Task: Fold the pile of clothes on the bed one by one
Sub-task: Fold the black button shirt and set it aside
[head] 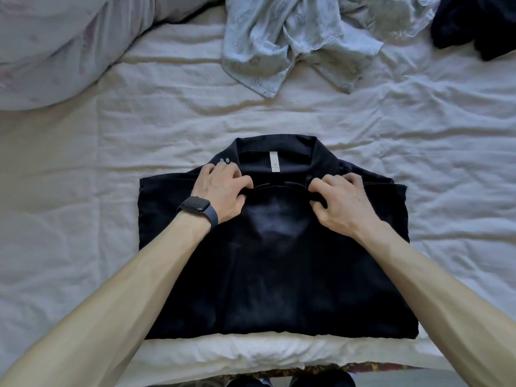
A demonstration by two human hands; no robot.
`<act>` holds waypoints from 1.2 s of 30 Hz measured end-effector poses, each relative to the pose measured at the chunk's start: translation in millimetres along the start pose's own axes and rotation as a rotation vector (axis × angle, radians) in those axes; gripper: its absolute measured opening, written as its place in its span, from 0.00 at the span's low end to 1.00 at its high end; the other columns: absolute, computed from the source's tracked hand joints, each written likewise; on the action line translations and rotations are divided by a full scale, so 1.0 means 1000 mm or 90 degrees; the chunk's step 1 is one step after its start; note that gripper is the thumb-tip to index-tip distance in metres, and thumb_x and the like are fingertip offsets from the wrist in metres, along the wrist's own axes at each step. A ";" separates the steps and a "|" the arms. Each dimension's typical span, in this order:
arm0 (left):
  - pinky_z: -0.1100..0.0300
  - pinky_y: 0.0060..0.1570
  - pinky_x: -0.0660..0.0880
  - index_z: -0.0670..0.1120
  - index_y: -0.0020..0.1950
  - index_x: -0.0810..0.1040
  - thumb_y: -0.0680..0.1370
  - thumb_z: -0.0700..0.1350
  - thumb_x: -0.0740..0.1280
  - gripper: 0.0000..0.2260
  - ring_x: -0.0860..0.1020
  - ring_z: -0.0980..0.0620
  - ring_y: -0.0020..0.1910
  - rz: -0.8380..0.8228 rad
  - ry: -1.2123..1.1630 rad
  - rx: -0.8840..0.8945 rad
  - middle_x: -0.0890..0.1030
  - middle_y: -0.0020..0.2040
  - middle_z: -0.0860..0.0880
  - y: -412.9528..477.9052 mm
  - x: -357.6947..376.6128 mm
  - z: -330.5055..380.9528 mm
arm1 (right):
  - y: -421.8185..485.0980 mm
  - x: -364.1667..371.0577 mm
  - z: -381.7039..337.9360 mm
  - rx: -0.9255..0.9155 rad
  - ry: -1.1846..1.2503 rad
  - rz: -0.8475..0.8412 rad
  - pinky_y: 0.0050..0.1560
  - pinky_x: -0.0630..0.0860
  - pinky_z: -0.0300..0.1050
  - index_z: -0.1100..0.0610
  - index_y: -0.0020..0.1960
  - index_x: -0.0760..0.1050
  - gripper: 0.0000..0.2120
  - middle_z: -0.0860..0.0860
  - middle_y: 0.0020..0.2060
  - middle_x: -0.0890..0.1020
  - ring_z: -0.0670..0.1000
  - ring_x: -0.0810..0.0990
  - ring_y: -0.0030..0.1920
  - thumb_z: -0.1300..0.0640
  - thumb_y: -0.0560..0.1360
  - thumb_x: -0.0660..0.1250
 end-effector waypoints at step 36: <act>0.56 0.51 0.72 0.51 0.52 0.78 0.77 0.57 0.70 0.11 0.78 0.47 0.52 0.122 -0.513 -0.648 0.81 0.53 0.50 -0.063 -0.023 -0.126 | 0.004 -0.014 0.097 0.659 0.507 0.213 0.62 0.76 0.58 0.51 0.48 0.79 0.20 0.49 0.47 0.84 0.56 0.83 0.53 0.38 0.65 0.71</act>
Point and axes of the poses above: each hand's wrist, its own y-axis towards the middle knuckle, its own x-axis out of the palm, z = x × y, the point moved 2 cm from there along y, towards the middle knuckle
